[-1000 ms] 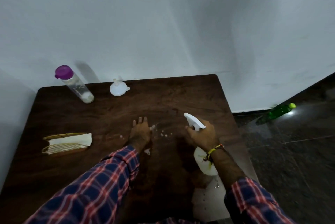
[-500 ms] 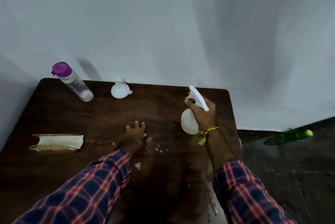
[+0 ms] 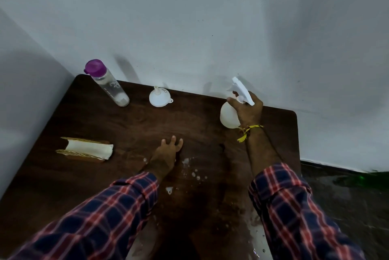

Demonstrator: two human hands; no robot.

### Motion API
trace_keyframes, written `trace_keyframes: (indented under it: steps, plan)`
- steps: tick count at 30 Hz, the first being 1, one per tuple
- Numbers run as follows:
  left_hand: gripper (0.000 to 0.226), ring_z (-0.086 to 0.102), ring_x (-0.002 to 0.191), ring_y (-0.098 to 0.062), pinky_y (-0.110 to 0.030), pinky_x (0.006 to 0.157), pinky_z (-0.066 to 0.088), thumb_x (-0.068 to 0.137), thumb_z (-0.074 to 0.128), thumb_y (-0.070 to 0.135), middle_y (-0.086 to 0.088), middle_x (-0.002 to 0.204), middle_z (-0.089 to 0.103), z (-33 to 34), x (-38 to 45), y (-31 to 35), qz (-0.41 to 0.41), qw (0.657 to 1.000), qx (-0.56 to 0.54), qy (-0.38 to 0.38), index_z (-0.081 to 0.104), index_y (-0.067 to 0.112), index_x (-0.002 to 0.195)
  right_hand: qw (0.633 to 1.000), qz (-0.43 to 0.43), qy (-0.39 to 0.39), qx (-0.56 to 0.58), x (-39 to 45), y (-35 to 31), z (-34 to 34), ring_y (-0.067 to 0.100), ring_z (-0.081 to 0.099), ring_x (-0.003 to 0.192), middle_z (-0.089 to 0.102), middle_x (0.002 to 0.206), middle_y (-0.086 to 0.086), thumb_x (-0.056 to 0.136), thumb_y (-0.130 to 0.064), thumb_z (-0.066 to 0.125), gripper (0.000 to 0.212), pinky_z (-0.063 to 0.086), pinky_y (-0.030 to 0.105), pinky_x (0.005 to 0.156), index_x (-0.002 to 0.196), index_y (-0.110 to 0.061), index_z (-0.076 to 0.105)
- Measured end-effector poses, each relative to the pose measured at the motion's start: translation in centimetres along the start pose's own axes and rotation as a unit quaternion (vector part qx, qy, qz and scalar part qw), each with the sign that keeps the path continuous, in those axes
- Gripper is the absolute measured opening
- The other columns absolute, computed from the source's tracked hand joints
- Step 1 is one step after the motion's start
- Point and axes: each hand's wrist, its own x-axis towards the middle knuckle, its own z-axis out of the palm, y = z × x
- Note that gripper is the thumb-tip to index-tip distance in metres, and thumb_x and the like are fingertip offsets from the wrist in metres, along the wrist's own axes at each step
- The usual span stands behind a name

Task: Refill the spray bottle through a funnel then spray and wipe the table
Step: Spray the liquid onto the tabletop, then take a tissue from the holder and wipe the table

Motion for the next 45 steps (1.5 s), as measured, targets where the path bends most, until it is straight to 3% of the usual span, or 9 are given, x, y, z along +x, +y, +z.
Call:
trace_keyframes:
  steps: [8,12,17,22,29,32,36,41,45]
  plan:
    - [0.081,0.003,0.148,-0.04,-0.048,0.115,0.026,0.097,0.051,0.01,-0.004,0.163,-0.009,-0.3,0.2,0.0,-0.003,1.0,0.007,-0.015,-0.002,0.032,0.154,0.987,-0.081,0.085,-0.109,-0.4,1.5,-1.3,0.014,0.063,0.079,0.067,0.087,-0.004,0.064,-0.019,0.09,0.043,0.043,0.004,0.062,0.1,-0.006,0.069]
    - [0.081,0.003,0.148,-0.039,-0.048,0.116,0.027,0.097,0.051,0.01,-0.004,0.163,-0.009,-0.5,0.1,0.2,-0.005,1.0,0.014,-0.019,-0.002,0.032,0.154,0.993,-0.047,0.019,-0.11,0.7,1.4,-2.4,0.021,0.067,0.091,0.07,0.099,0.007,0.073,-0.008,0.081,0.041,0.052,0.026,0.074,0.108,-0.002,0.061]
    - [0.081,0.003,0.148,-0.04,-0.048,0.116,0.026,0.097,0.05,0.01,-0.005,0.163,-0.01,-0.6,0.0,0.2,0.0,1.0,0.019,-0.021,-0.003,0.031,0.154,0.992,-0.043,-0.061,-0.105,1.9,1.2,-3.5,0.004,0.06,0.084,0.063,0.096,0.004,0.077,0.005,0.075,0.04,0.047,0.007,0.07,0.111,0.002,0.054]
    - [0.081,0.004,0.147,-0.04,-0.048,0.116,0.027,0.097,0.051,0.01,-0.005,0.163,-0.009,-0.7,-0.1,0.4,0.002,1.0,0.019,-0.013,-0.003,0.031,0.154,0.987,-0.076,-0.097,-0.103,2.6,1.2,-4.0,-0.018,0.059,0.081,0.064,0.101,0.007,0.081,0.012,0.065,0.032,0.045,0.005,0.075,0.112,0.007,0.061]
    - [0.081,0.003,0.148,-0.039,-0.049,0.117,0.026,0.097,0.052,0.011,-0.005,0.163,-0.008,-0.6,-0.4,0.2,0.009,1.0,0.015,-0.003,-0.002,0.029,0.154,0.974,-0.132,-0.135,-0.122,2.4,0.6,-3.9,0.021,0.057,0.104,0.06,0.11,0.007,0.082,0.009,0.058,0.039,0.043,0.003,0.082,0.12,0.008,0.059]
    - [0.082,0.004,0.148,-0.039,-0.048,0.117,0.026,0.097,0.053,0.012,-0.005,0.163,-0.008,-0.9,-0.2,0.2,0.011,1.0,0.021,-0.008,-0.003,0.029,0.154,0.979,-0.128,-0.125,-0.099,1.8,0.5,-3.9,0.017,0.057,0.104,0.059,0.115,0.007,0.077,0.001,0.057,0.047,0.044,0.004,0.083,0.124,0.007,0.057]
    - [0.08,0.006,0.147,-0.04,-0.047,0.116,0.025,0.097,0.052,0.014,-0.007,0.163,-0.007,-0.8,0.0,0.1,0.015,0.999,0.037,-0.015,-0.002,0.028,0.155,0.995,-0.057,-0.055,-0.062,0.4,1.4,-4.8,0.021,0.058,0.11,0.059,0.124,0.014,0.082,0.015,0.059,0.053,0.051,0.019,0.092,0.133,0.002,0.051]
    - [0.084,0.002,0.148,-0.04,-0.051,0.117,0.024,0.096,0.055,0.017,-0.007,0.163,-0.01,-1.9,-0.7,0.6,0.017,0.999,0.029,-0.042,-0.004,0.029,0.154,0.998,-0.006,0.03,-0.057,-5.5,3.0,-5.6,0.019,0.059,0.095,0.062,0.104,0.013,0.083,0.019,0.057,0.049,0.048,0.005,0.074,0.13,0.004,0.053]
    - [0.08,-0.005,0.148,-0.039,-0.049,0.12,0.014,0.098,0.053,0.025,-0.004,0.163,-0.011,-1.5,-2.8,0.6,0.031,0.997,-0.064,-0.033,-0.003,0.028,0.155,0.992,0.092,0.061,-0.059,-11.6,5.3,-5.3,0.019,0.06,0.095,0.062,0.101,0.01,0.085,0.013,0.059,0.047,0.053,0.017,0.08,0.129,-0.004,0.055]
